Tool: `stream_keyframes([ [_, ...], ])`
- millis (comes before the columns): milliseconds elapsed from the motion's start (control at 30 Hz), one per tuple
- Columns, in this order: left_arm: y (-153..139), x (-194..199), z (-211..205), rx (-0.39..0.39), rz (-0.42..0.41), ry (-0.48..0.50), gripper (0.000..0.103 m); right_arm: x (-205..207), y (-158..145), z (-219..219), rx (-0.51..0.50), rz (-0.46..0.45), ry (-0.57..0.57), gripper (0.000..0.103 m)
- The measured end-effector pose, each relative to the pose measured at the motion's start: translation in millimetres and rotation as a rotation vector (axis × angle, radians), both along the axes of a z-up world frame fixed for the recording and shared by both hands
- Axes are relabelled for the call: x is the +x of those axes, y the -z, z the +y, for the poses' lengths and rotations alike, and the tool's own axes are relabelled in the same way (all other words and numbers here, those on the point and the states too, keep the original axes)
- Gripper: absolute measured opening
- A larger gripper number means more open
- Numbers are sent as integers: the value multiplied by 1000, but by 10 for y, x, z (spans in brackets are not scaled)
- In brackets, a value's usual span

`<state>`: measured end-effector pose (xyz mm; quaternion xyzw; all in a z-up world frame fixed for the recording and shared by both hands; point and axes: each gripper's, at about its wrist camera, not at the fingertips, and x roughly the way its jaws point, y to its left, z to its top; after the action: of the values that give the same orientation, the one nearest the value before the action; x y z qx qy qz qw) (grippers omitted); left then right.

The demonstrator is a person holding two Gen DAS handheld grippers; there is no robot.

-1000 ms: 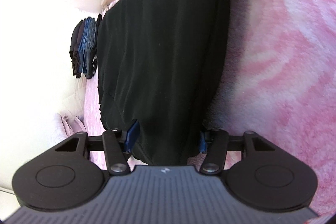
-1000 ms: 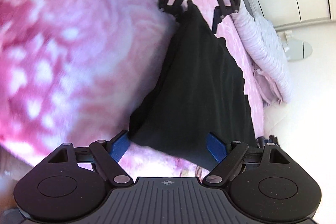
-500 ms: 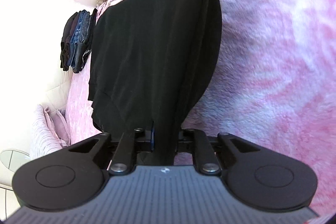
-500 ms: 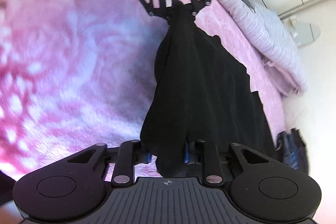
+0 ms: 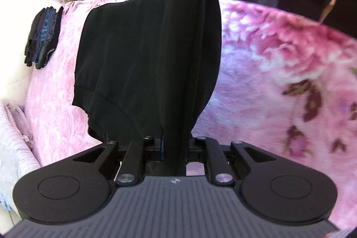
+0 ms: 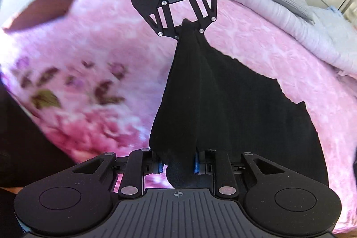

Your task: Fold clothes

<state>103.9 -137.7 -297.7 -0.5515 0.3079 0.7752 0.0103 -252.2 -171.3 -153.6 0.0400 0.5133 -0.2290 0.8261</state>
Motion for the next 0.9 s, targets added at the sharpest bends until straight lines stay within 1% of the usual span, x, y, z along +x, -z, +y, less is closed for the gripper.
stream_keyframes([
  [100,-390,-220,-248,24,-3,-45,12,-142,-268,-205,13,-55,67,24],
  [200,-728,-630,-685,78,-44,-64,14,-421,-511,-545,52,-135,165,24],
  [267,-872,-932,-995,108,-69,-73,14,-657,-624,-815,93,-196,239,24],
  [367,-957,-1386,-1410,134,-91,-79,15,-1048,-633,-1218,130,-257,315,24],
  [433,-913,-1674,-1704,166,-106,-100,16,-1361,-547,-1503,178,-313,372,24],
  [500,-811,-1928,-1995,207,-117,-128,16,-1686,-444,-1788,226,-372,429,24],
  [633,-392,-2440,-2509,304,-169,-168,16,-2219,-114,-2273,333,-461,532,24],
  [767,72,-2788,-2943,387,-211,-236,18,-2734,235,-2745,441,-544,634,24],
  [867,340,-2934,-3157,424,-220,-286,26,-3090,489,-3057,520,-602,714,24],
  [900,409,-2960,-3214,430,-215,-308,33,-3152,560,-3085,539,-614,748,24],
])
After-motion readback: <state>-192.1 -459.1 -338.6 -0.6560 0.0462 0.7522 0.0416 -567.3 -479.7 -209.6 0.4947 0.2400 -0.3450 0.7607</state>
